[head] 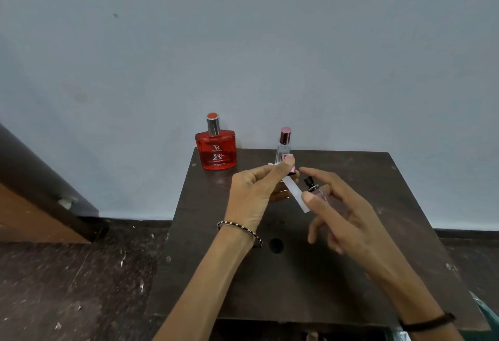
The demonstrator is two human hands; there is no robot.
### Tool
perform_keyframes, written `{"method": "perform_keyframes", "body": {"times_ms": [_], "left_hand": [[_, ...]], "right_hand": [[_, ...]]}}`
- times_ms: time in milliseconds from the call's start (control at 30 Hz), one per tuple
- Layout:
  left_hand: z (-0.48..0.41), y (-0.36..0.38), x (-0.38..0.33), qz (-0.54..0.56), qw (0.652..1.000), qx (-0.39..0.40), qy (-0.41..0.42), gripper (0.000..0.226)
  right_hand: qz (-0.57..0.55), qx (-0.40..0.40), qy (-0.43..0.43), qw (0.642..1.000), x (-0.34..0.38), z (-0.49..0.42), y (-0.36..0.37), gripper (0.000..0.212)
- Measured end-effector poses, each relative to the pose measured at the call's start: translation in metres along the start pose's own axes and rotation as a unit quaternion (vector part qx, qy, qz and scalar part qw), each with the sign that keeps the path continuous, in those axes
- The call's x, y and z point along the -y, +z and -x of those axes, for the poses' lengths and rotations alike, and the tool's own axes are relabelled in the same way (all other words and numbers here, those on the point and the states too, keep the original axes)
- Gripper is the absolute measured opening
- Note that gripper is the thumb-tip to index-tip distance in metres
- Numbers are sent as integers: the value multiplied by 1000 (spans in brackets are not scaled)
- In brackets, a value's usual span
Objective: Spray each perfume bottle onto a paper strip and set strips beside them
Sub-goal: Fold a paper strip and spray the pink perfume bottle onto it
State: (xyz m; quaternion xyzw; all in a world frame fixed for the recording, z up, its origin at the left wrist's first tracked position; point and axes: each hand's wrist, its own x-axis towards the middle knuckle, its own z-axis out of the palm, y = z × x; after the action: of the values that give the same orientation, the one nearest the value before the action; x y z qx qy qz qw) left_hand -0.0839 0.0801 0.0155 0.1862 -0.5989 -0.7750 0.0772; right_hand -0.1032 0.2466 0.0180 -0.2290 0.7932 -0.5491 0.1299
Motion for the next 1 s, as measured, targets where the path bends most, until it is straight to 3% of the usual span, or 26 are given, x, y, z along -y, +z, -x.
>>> {"method": "perform_keyframes", "body": {"times_ms": [100,200,600,1000], "left_hand": [[4,1,-1,14,1000,-2,-13,22],[6,1,-2,27,999,-14,-27,15],[6,1,1,39,998,-19,-41,26],[6,0,2,38,998,-10,-43,19]], "right_hand": [[160,-37,-70,984,-6,-4,8,40],[243,-41,-106,963,-9,-8,16,46],[306,-25,-133,942,-18,-8,25,53],[320,-25,-133,938,-21,-9,26,51]]}}
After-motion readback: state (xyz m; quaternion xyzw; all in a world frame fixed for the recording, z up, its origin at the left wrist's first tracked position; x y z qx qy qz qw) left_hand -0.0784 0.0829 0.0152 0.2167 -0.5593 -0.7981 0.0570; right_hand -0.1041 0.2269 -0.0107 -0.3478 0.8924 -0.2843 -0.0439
